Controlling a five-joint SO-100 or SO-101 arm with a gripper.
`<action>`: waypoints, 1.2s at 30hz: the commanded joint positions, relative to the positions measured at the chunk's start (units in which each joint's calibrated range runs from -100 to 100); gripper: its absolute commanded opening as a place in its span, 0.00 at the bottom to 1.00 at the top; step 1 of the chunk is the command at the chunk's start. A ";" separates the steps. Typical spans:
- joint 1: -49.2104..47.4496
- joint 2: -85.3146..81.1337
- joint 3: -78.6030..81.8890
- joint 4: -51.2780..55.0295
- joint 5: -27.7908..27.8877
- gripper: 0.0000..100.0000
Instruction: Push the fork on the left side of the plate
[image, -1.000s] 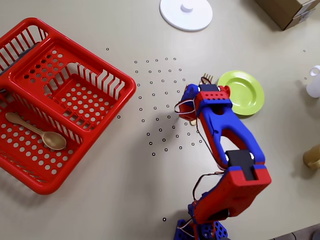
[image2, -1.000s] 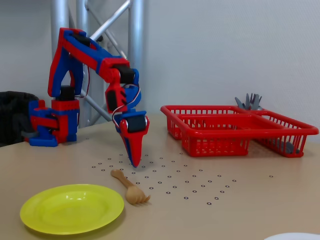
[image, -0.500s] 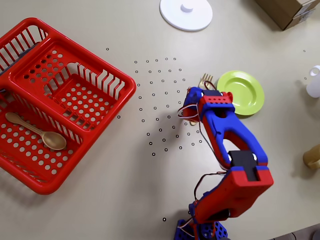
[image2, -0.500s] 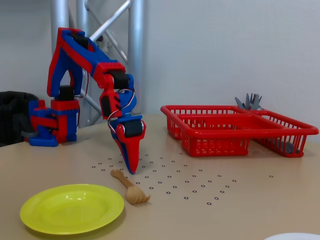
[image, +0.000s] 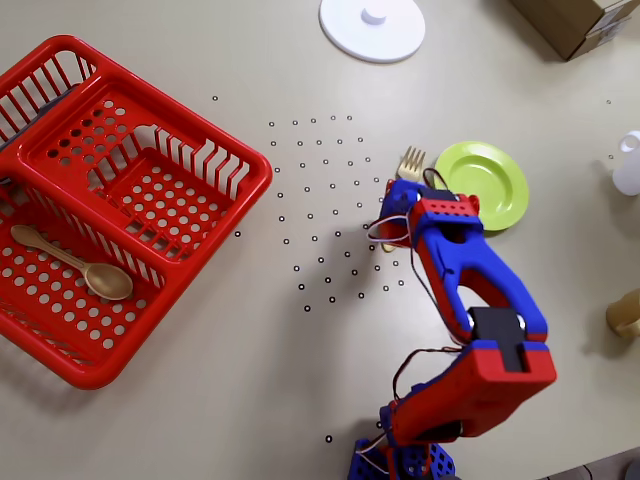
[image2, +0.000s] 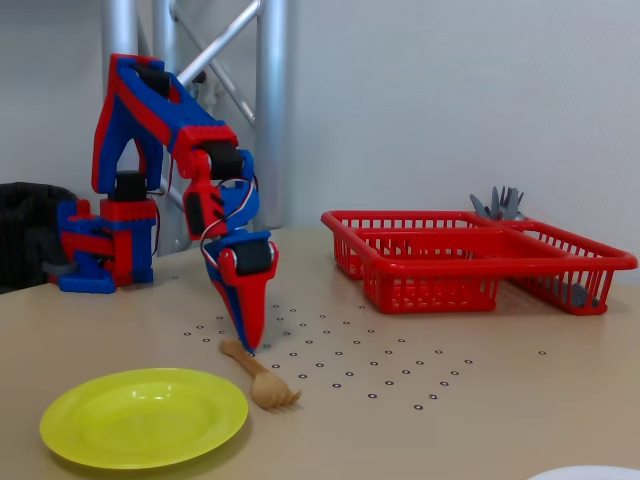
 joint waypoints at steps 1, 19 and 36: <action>2.15 -2.92 0.79 -0.51 0.98 0.00; 4.80 0.13 -4.28 -0.59 3.81 0.00; 7.75 1.56 -6.64 -0.59 7.52 0.00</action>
